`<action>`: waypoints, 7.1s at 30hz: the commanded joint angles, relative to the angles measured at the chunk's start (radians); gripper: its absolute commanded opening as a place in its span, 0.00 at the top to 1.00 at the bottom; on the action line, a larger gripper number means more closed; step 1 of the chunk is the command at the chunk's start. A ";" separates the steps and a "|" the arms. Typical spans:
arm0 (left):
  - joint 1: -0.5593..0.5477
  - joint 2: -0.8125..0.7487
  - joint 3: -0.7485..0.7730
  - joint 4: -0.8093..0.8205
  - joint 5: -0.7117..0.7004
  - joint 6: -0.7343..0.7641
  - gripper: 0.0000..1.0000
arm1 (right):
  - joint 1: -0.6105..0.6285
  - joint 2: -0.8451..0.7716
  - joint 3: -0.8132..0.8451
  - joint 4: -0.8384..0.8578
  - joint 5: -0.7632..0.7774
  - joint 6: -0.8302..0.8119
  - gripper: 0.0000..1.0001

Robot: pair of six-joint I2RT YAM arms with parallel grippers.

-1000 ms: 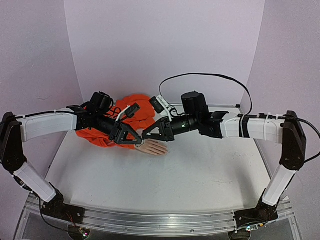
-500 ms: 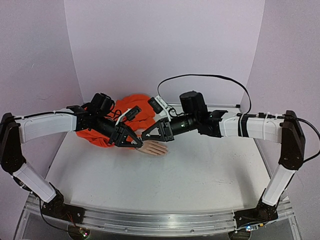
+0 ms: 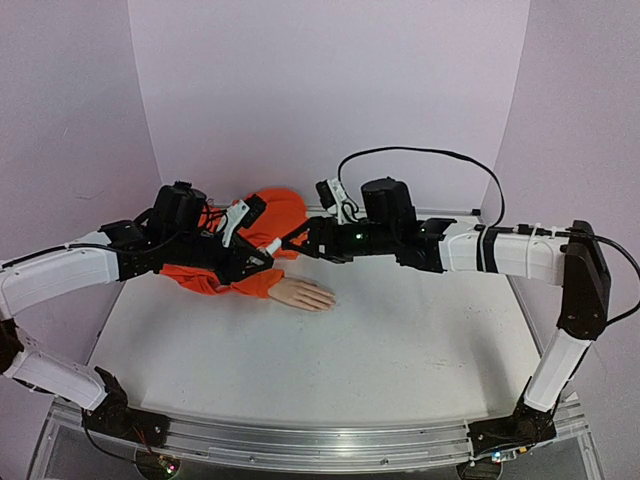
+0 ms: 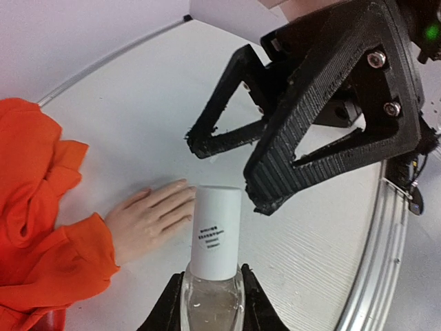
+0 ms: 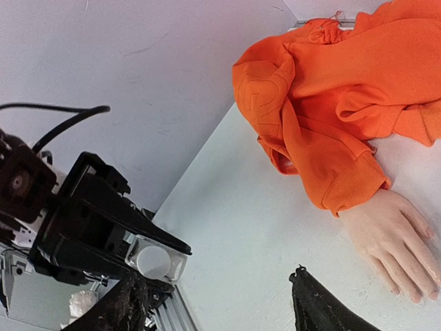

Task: Paint the nails

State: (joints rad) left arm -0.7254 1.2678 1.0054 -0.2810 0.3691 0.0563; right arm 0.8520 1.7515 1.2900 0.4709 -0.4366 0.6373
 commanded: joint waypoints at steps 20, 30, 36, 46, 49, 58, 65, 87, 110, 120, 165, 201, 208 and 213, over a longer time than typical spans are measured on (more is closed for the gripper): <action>-0.097 -0.027 -0.070 0.276 -0.470 -0.084 1.00 | 0.022 0.188 0.199 0.308 -0.039 0.306 0.52; -0.097 0.000 -0.067 0.276 -0.500 -0.094 1.00 | 0.029 0.166 0.164 0.354 0.019 0.321 0.45; -0.098 0.008 -0.065 0.276 -0.497 -0.102 1.00 | 0.030 0.194 0.196 0.354 0.006 0.332 0.59; -0.098 0.002 -0.055 0.276 -0.478 -0.133 1.00 | 0.033 0.210 0.197 0.354 0.001 0.326 0.76; -0.098 0.005 -0.043 0.276 -0.448 -0.149 1.00 | 0.033 0.213 0.195 0.359 -0.004 0.315 0.85; -0.086 -0.033 -0.018 0.277 -0.077 -0.166 1.00 | -0.006 0.156 0.169 0.394 -0.245 0.055 1.00; 0.015 0.032 0.086 0.401 0.920 -0.306 1.00 | -0.004 0.013 -0.036 0.680 -0.885 -0.204 1.00; -0.041 -0.093 -0.116 0.402 -0.488 -0.044 1.00 | -0.072 -0.030 -0.041 0.469 -0.160 0.090 0.28; -0.051 -0.083 -0.144 0.402 -0.522 -0.094 1.00 | 0.049 0.296 0.369 0.291 0.086 0.275 0.49; -0.050 -0.083 -0.136 0.401 -0.510 -0.104 1.00 | 0.061 0.314 0.386 0.290 0.059 0.271 0.73; 0.016 -0.205 -0.205 0.390 -0.360 0.031 1.00 | -0.034 0.086 0.102 0.302 -0.130 0.082 0.25; -0.019 -0.169 -0.167 0.371 -0.286 -0.033 1.00 | 0.073 0.251 0.309 0.305 -0.046 0.180 1.00; -0.014 -0.148 -0.125 0.370 -0.037 -0.096 1.00 | 0.027 0.119 0.080 0.475 -0.238 0.035 1.00; 0.018 -0.024 -0.003 0.391 0.620 -0.189 1.00 | 0.005 0.018 -0.064 0.525 -0.726 -0.218 1.00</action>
State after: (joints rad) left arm -0.7197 1.1709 0.8364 -0.0177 0.4057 -0.0429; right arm 0.8635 1.8809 1.2934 0.8902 -0.7158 0.6415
